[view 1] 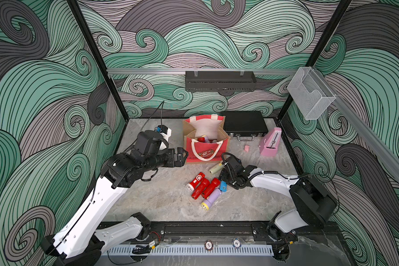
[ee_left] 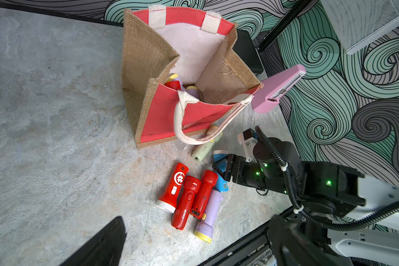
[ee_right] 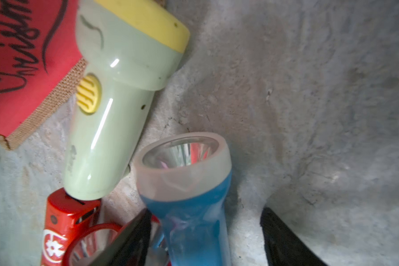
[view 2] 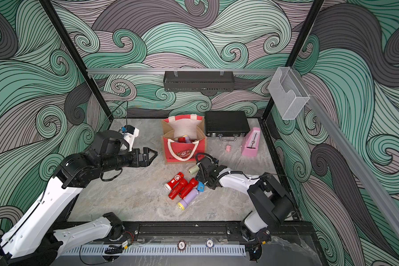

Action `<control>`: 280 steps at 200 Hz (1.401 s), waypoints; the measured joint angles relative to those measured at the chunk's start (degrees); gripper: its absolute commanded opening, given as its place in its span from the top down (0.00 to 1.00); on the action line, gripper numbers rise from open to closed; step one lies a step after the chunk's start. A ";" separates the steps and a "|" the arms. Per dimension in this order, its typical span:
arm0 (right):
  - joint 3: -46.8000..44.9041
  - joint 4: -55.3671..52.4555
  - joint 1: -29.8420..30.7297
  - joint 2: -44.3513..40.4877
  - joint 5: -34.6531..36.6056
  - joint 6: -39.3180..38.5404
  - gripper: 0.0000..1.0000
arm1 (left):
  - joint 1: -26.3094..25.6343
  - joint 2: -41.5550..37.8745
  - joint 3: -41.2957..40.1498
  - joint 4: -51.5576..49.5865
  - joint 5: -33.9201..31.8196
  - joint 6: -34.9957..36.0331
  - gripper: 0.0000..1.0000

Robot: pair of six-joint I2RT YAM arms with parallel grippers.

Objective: Put the flashlights into the tote bags
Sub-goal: Pick up the flashlight from the center of the board.

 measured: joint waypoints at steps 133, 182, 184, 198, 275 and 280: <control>-1.79 -7.74 0.04 -2.25 3.30 -0.83 0.77 | 3.08 0.83 -4.83 1.60 1.73 -0.94 0.02; -1.46 -9.29 0.07 -3.02 3.45 -5.22 0.93 | 4.46 5.51 -2.32 4.44 3.54 -1.29 0.01; -1.42 -9.51 0.07 -3.13 3.50 -5.55 0.94 | 4.46 5.51 -2.32 4.55 3.56 -1.33 0.01; -0.98 -10.91 0.07 -4.52 3.76 -6.75 0.98 | 4.46 5.33 -2.34 5.31 3.78 -1.73 0.02; 4.35 -22.10 0.11 -22.38 7.48 -16.09 1.00 | 5.33 3.58 -4.00 6.38 3.63 -2.60 0.01; 5.11 -22.93 0.11 -23.61 7.76 -16.90 1.00 | 5.44 3.56 -4.09 6.32 3.50 -2.58 0.01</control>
